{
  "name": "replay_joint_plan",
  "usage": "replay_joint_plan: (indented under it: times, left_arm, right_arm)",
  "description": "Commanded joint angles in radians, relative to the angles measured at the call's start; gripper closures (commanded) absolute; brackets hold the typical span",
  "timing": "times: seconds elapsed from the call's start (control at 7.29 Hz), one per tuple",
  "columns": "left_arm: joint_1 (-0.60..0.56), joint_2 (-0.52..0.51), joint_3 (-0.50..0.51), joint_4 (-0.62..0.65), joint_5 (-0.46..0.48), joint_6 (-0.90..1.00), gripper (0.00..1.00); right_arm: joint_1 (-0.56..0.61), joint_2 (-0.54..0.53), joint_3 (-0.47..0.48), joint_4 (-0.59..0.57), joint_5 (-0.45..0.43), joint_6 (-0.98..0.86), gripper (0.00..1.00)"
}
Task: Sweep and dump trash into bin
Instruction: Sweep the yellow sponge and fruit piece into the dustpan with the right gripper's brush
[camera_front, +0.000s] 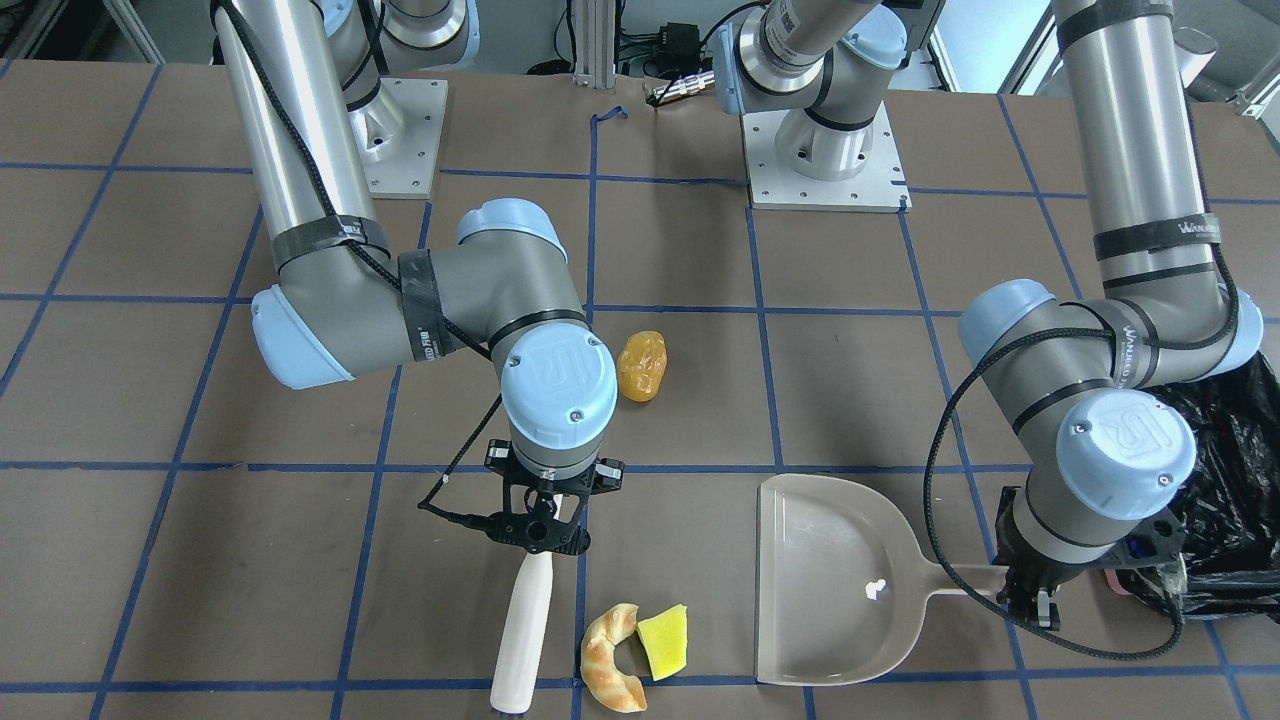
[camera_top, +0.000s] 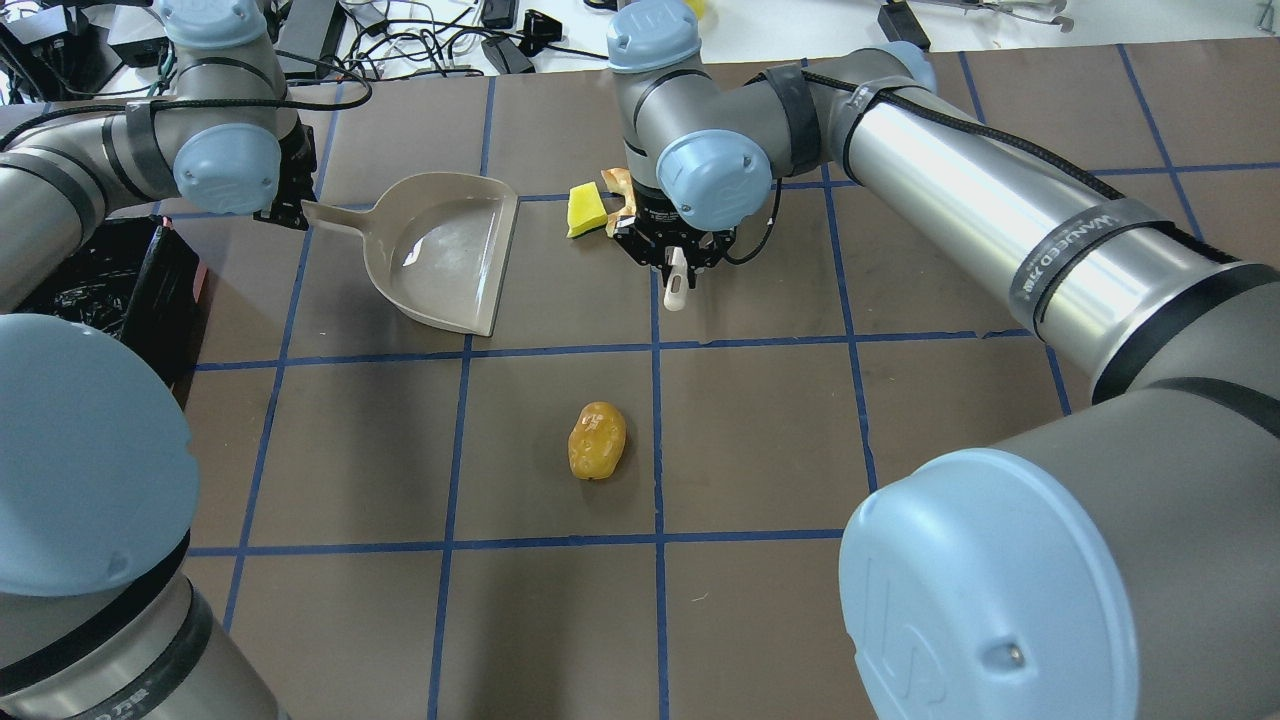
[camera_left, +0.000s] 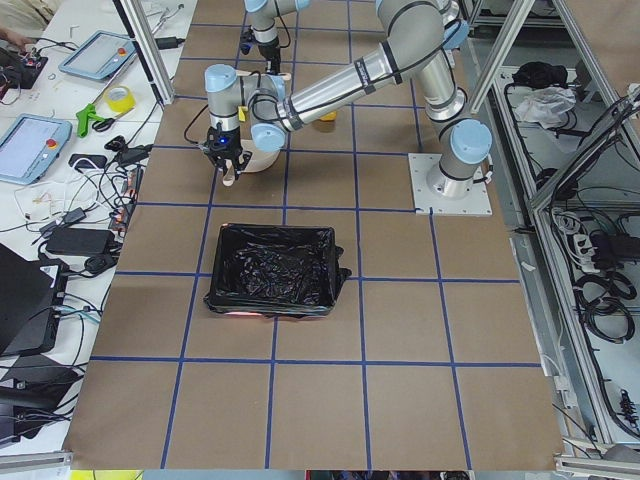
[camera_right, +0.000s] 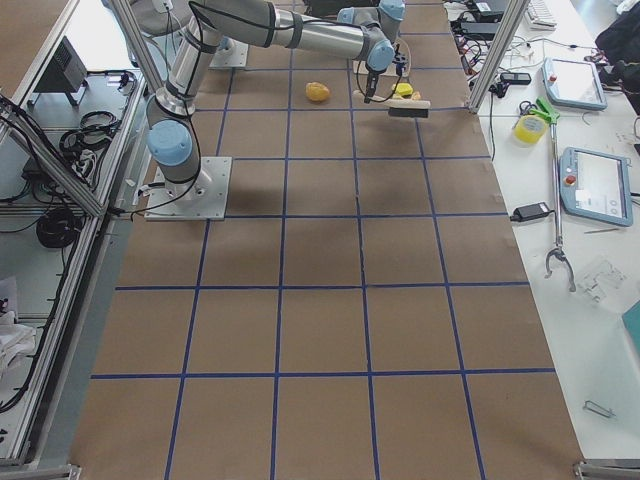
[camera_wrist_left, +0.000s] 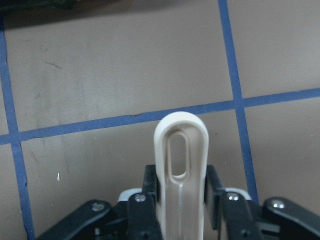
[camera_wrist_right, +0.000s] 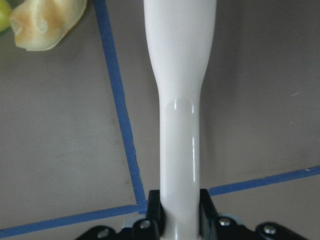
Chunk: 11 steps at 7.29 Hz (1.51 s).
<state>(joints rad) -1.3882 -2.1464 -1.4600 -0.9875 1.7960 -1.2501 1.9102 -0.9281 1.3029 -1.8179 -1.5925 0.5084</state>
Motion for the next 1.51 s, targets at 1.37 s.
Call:
replay_joint_plan:
  times: [1.37]
  left_arm:
    - [0.000,-0.007,0.009,0.000,0.000,0.001,1.00]
  right_arm:
    - [0.162,0.152,-0.189,0.003,0.097,0.048,1.00]
